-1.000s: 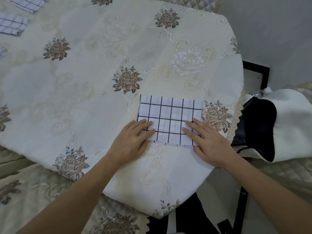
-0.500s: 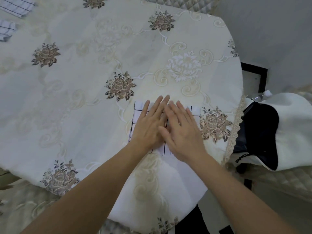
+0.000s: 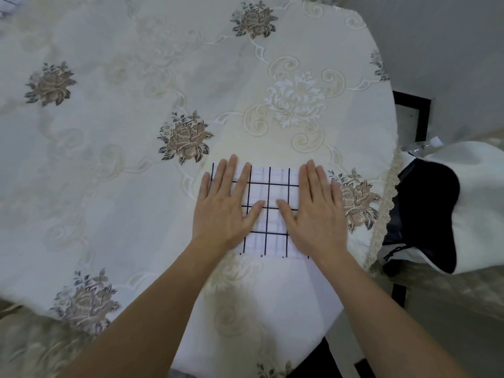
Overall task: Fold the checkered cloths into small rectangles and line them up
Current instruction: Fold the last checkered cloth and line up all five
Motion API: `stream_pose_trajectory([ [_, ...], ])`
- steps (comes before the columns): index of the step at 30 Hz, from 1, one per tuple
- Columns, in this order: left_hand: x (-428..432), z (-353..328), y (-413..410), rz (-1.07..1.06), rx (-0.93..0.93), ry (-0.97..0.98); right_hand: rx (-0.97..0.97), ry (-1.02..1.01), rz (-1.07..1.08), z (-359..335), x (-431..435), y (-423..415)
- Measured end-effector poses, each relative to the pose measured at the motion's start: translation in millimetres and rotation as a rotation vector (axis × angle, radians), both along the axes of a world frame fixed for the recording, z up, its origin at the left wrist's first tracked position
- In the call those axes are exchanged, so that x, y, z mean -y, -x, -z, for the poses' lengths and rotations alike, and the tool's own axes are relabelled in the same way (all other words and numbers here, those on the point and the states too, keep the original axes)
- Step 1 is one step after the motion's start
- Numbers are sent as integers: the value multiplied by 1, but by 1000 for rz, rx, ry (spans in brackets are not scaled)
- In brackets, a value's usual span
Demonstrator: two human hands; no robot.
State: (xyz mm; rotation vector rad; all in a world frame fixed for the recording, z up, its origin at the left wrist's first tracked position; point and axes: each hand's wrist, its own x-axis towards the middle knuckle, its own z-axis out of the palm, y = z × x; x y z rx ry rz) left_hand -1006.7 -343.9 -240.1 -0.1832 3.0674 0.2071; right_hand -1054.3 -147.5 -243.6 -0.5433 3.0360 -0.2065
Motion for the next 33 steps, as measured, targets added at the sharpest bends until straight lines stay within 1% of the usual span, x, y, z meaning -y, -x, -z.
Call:
stream_pose_trajectory([
  [4, -1, 0, 0, -23, 0, -1, -4, -46, 38, -3, -13, 2],
  [7, -8, 0, -4, -58, -42, 20, 5, 8, 138, -18, 4, -6],
  [9, -15, 3, -8, -38, -71, 20, 0, 107, 85, -27, 30, -22],
  [11, -19, 6, -12, -21, -50, 14, 64, 182, -16, -26, 51, -44],
  [12, -20, 7, -13, -30, -42, 13, 95, 189, -30, -22, 54, -52],
  [14, -20, 7, -12, -59, -35, 8, 99, 131, -16, -13, 40, -53],
  [17, -14, 4, -14, -55, -34, -11, 46, 12, -12, -6, -2, -46],
  [21, -2, 1, -28, -67, -23, -11, 46, -56, 18, -6, -33, -38],
  [26, -5, -3, -35, -108, -12, -26, 53, -68, 21, -7, -35, -37],
  [33, -7, -5, -39, -129, -9, -10, 45, -79, 92, -10, -42, -21],
])
